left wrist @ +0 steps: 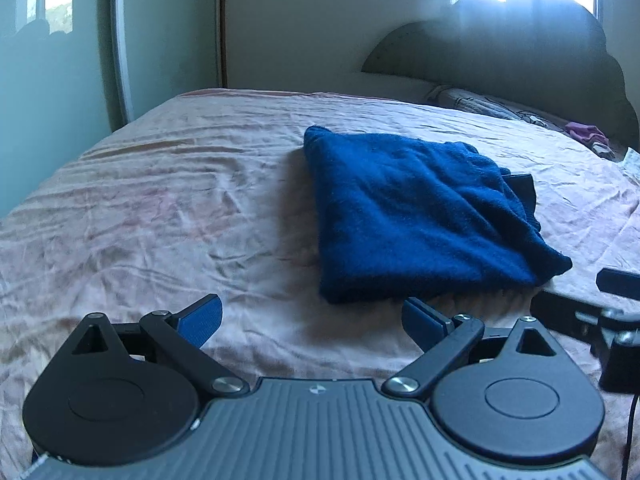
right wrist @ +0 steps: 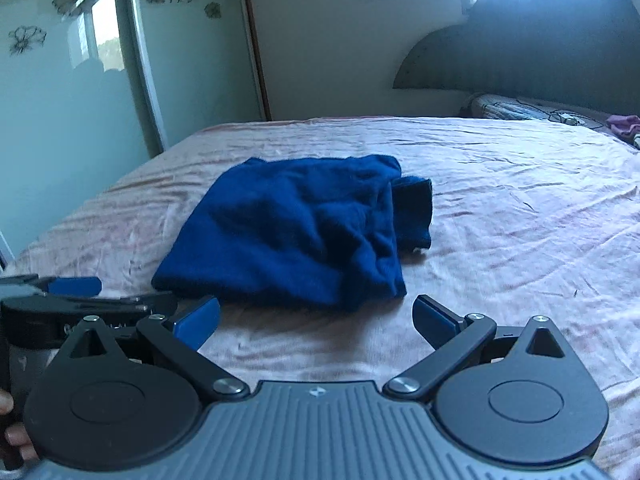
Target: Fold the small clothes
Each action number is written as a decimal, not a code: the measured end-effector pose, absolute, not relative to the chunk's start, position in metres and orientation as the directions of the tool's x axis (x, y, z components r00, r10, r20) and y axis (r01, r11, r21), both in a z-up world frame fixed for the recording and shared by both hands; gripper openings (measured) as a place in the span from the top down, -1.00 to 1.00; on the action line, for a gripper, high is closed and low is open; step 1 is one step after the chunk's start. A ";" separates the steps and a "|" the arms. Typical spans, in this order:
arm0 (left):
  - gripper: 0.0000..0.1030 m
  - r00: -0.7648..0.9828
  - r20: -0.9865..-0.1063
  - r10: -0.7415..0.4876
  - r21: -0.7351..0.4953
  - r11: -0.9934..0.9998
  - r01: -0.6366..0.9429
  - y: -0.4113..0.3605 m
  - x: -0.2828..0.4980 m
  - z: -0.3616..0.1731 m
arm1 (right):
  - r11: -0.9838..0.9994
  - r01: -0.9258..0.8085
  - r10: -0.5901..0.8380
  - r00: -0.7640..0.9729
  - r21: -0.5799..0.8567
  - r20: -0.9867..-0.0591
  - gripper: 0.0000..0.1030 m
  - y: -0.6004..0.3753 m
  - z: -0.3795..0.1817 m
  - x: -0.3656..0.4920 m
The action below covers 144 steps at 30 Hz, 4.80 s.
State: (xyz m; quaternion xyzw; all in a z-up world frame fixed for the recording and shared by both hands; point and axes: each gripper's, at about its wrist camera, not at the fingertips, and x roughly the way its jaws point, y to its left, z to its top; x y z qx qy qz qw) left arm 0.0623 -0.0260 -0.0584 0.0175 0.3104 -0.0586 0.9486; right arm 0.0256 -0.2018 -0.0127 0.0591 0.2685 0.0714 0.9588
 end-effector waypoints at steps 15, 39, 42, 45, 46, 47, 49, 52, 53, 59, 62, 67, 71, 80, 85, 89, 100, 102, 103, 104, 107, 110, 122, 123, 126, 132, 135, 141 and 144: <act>-0.95 0.800 -0.597 -0.062 -0.003 0.997 0.076 -0.014 0.058 -0.069 | 0.992 -0.072 0.116 0.829 0.101 -0.547 -1.00 -0.190 -0.030 0.025; -1.00 0.796 -0.604 -0.038 0.042 0.996 0.079 -0.016 0.056 -0.080 | 0.998 -0.032 0.056 0.795 0.050 -0.604 -1.00 -0.184 -0.046 0.030; -1.00 0.794 -0.606 -0.043 0.032 0.996 0.079 -0.015 0.057 -0.080 | 0.999 -0.032 0.048 0.793 0.036 -0.608 -1.00 -0.182 -0.046 0.030; -1.00 0.793 -0.607 -0.046 0.027 0.997 0.078 -0.015 0.057 -0.080 | 0.998 -0.032 0.055 0.791 0.049 -0.609 -1.00 -0.184 -0.047 0.030; -1.00 0.793 -0.607 -0.045 0.028 0.997 0.078 -0.015 0.057 -0.080 | 0.998 -0.032 0.057 0.790 0.052 -0.610 -1.00 -0.184 -0.047 0.030; -1.00 0.793 -0.607 -0.045 0.028 0.997 0.078 -0.015 0.057 -0.080 | 0.998 -0.032 0.058 0.790 0.054 -0.610 -1.00 -0.185 -0.047 0.030; -1.00 0.793 -0.608 -0.043 0.029 0.997 0.076 -0.016 0.057 -0.080 | 0.998 -0.032 0.055 0.790 0.048 -0.611 -1.00 -0.184 -0.047 0.030; -1.00 0.793 -0.608 -0.042 0.030 0.997 0.076 -0.016 0.057 -0.081 | 0.999 -0.031 0.050 0.789 0.042 -0.612 -1.00 -0.183 -0.047 0.030; -1.00 0.793 -0.608 -0.043 0.030 0.997 0.076 -0.016 0.057 -0.080 | 0.999 -0.030 0.048 0.789 0.040 -0.613 -1.00 -0.183 -0.046 0.030; -1.00 0.793 -0.608 -0.044 0.027 0.997 0.076 -0.016 0.057 -0.081 | 0.999 -0.035 0.037 0.783 0.016 -0.621 -1.00 -0.179 -0.044 0.027; -1.00 0.793 -0.608 -0.044 0.027 0.997 0.076 -0.016 0.057 -0.081 | 0.999 -0.033 0.035 0.783 0.015 -0.620 -1.00 -0.179 -0.044 0.027; -1.00 0.793 -0.608 -0.044 0.027 0.997 0.076 -0.016 0.057 -0.081 | 1.000 -0.009 0.017 0.795 0.015 -0.606 -1.00 -0.181 -0.043 0.028; -1.00 0.793 -0.608 -0.044 0.027 0.997 0.076 -0.015 0.057 -0.081 | 1.000 -0.017 0.009 0.797 -0.007 -0.604 -1.00 -0.179 -0.045 0.029; -1.00 0.793 -0.608 -0.044 0.027 0.997 0.076 -0.015 0.057 -0.081 | 1.000 -0.012 0.018 0.795 0.015 -0.606 -1.00 -0.181 -0.047 0.029; -1.00 0.792 -0.608 -0.044 0.026 0.997 0.076 -0.016 0.057 -0.080 | 1.000 -0.010 0.022 0.796 0.023 -0.604 -1.00 -0.182 -0.048 0.028; -1.00 0.792 -0.609 -0.050 0.020 0.997 0.078 -0.016 0.056 -0.080 | 1.000 -0.010 0.022 0.796 0.023 -0.605 -1.00 -0.183 -0.048 0.028; -1.00 0.791 -0.609 -0.058 0.014 0.996 0.083 -0.016 0.055 -0.081 | 1.000 -0.007 0.010 0.804 0.008 -0.595 -1.00 -0.180 -0.047 0.026; -1.00 0.791 -0.609 -0.058 0.013 0.996 0.083 -0.015 0.055 -0.081 | 1.000 -0.007 0.009 0.804 0.006 -0.594 -1.00 -0.180 -0.047 0.025; -1.00 0.791 -0.609 -0.058 0.013 0.996 0.083 -0.015 0.056 -0.080 | 1.000 -0.007 0.010 0.804 0.007 -0.595 -1.00 -0.180 -0.047 0.025; -1.00 0.791 -0.609 -0.058 0.014 0.996 0.083 -0.015 0.056 -0.080 | 1.000 -0.007 0.011 0.803 0.009 -0.596 -1.00 -0.180 -0.047 0.026; -1.00 0.791 -0.609 -0.058 0.013 0.996 0.083 -0.015 0.055 -0.080 | 1.000 -0.007 0.011 0.802 0.009 -0.598 -1.00 -0.181 -0.047 0.026; -1.00 0.791 -0.609 -0.058 0.014 0.996 0.083 -0.015 0.055 -0.080 | 1.000 -0.007 0.012 0.801 0.011 -0.598 -1.00 -0.181 -0.047 0.026; -1.00 0.791 -0.609 -0.058 0.013 0.996 0.083 -0.015 0.056 -0.080 | 1.000 -0.007 0.013 0.801 0.013 -0.599 -1.00 -0.181 -0.047 0.027; -1.00 0.791 -0.609 -0.059 0.012 0.996 0.083 -0.015 0.056 -0.080 | 1.000 -0.007 0.013 0.801 0.013 -0.599 -1.00 -0.181 -0.047 0.027; -1.00 0.791 -0.609 -0.058 0.013 0.996 0.083 -0.015 0.056 -0.080 | 1.000 -0.007 0.013 0.801 0.013 -0.599 -1.00 -0.181 -0.047 0.027; -1.00 0.791 -0.609 -0.058 0.013 0.996 0.083 -0.015 0.056 -0.080 | 1.000 -0.007 0.014 0.801 0.013 -0.599 -1.00 -0.181 -0.047 0.027; -1.00 0.791 -0.609 -0.058 0.013 0.996 0.083 -0.015 0.056 -0.080 | 1.000 -0.007 0.013 0.801 0.013 -0.599 -1.00 -0.181 -0.047 0.027; -1.00 0.791 -0.609 -0.058 0.013 0.996 0.083 -0.015 0.056 -0.080 | 1.000 -0.007 0.013 0.801 0.013 -0.599 -1.00 -0.181 -0.047 0.027; -1.00 0.791 -0.609 -0.058 0.013 0.996 0.083 -0.015 0.056 -0.080 | 1.000 -0.007 0.013 0.801 0.013 -0.599 -1.00 -0.181 -0.047 0.026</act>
